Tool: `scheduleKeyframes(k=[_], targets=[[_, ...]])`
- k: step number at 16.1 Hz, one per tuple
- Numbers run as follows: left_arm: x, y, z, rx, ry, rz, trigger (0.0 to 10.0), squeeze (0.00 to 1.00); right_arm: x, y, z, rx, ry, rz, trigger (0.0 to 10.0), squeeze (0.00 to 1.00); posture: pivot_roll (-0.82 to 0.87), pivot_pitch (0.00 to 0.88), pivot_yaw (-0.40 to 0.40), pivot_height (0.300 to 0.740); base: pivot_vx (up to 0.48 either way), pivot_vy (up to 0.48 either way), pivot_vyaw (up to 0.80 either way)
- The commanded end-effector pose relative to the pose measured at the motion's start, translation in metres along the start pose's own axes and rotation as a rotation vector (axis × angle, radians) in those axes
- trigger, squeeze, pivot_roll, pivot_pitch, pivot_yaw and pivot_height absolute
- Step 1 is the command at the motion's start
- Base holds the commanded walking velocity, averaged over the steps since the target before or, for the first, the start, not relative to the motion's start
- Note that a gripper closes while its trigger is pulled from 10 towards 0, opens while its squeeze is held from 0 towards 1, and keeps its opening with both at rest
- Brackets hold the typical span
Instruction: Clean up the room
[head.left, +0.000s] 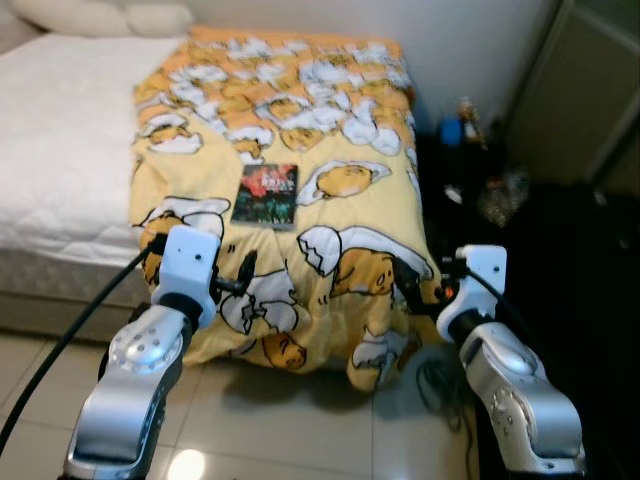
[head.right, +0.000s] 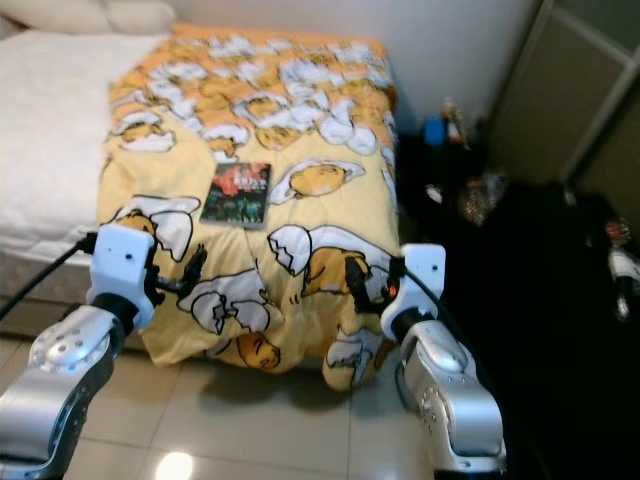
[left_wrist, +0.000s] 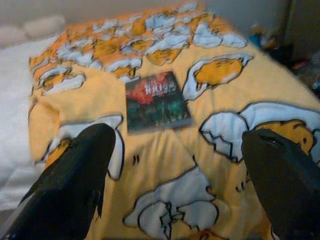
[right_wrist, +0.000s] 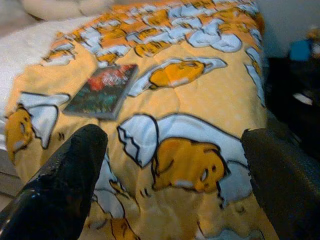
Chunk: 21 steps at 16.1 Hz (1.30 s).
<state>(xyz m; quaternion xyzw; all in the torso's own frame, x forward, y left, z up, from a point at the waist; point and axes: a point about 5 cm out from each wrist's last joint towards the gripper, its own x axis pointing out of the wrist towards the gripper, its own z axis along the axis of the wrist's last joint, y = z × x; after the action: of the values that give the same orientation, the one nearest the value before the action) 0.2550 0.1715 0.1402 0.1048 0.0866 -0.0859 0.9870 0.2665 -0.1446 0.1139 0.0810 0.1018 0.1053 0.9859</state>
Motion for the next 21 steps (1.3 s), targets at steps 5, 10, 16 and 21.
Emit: scheduleKeyframes(k=[5, 10, 16, 21], targets=[[0.004, 0.000, 0.004, -0.005, -0.017, -0.012, 10.0, 0.95, 0.003, -0.002, 0.000, -0.016, 0.012, 0.004, 10.0, 0.00, -0.08, 0.000, 0.002, 0.740, 0.415, 0.000, 0.00], [0.005, 0.000, 0.004, -0.002, -0.021, -0.015, 10.0, 0.95, 0.005, 0.005, -0.002, -0.048, 0.028, 0.055, 10.0, 0.00, -0.07, 0.000, -0.002, 0.740, 0.419, 0.000, 0.16], [0.005, -0.001, 0.003, 0.010, -0.020, -0.024, 10.0, 0.95, 0.003, 0.017, -0.008, -0.062, 0.060, 0.142, 10.0, 0.00, -0.07, 0.000, -0.004, 0.740, 0.417, 0.000, 0.80], [0.005, -0.002, 0.002, 0.021, -0.023, -0.033, 10.0, 0.96, 0.000, 0.025, -0.015, -0.082, 0.090, 0.203, 10.0, 0.00, -0.06, 0.000, -0.007, 0.740, 0.406, 0.000, 0.80]])
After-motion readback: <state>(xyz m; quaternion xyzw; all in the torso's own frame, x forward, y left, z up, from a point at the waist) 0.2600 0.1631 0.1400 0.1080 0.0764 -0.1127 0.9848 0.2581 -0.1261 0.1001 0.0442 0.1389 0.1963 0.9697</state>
